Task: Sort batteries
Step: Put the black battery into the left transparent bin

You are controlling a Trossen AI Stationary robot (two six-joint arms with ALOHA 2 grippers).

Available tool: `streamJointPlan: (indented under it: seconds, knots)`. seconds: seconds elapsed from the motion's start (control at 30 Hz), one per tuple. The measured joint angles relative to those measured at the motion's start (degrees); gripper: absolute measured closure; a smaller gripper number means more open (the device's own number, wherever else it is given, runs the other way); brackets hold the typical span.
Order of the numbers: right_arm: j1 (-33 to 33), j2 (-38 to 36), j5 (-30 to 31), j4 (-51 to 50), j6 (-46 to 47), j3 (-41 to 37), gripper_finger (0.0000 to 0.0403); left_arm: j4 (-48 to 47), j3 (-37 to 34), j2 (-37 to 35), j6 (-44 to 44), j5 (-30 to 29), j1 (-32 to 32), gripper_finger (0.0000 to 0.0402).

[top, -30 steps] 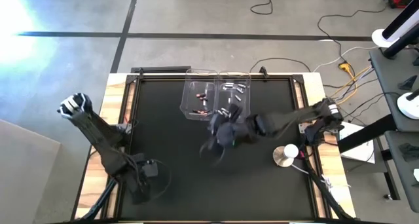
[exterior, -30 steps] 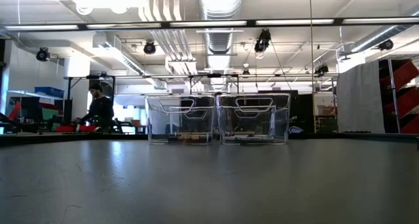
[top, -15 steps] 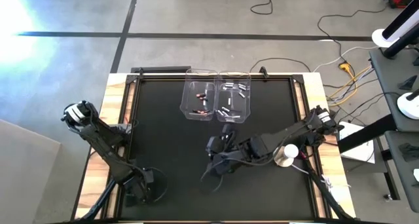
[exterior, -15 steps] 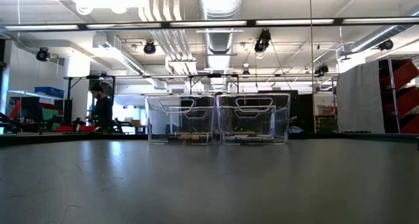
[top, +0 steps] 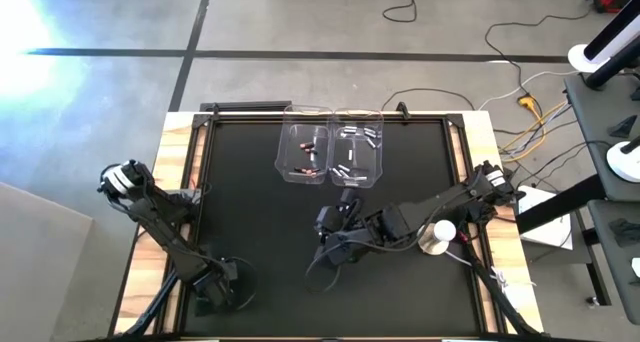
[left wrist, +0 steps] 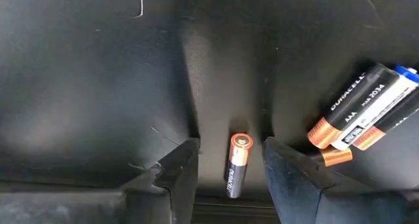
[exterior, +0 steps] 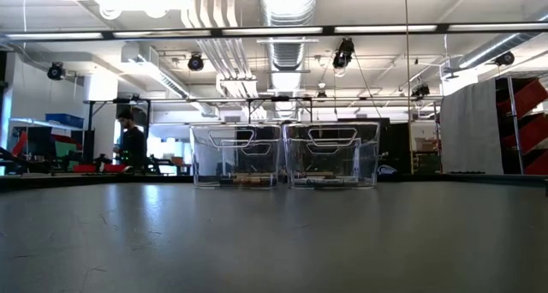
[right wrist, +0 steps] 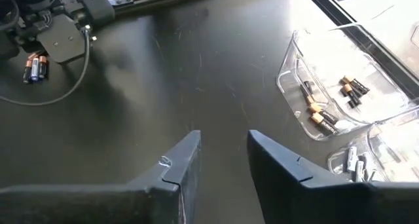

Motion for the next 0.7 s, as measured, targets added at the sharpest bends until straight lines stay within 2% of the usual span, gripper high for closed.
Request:
streamJointPlan:
  seconds: [0.17,0.43,0.7]
  knots:
    - [0.0,0.0,0.0,0.0,0.0,0.0,0.0299,-0.5,0.1,1.4,0.8,-1.0,0.0,0.0282]
    - [0.0,0.0,0.0,-0.1,-1.0,0.0,0.0317,-1.7,0.0,1.5,0.4,-3.4,-0.1,0.0385]
    - [0.0,-3.0,-0.1,-0.2,-1.1,0.1,0.0329,-2.0,0.0,1.3,0.5,-4.5,-0.2,0.0383]
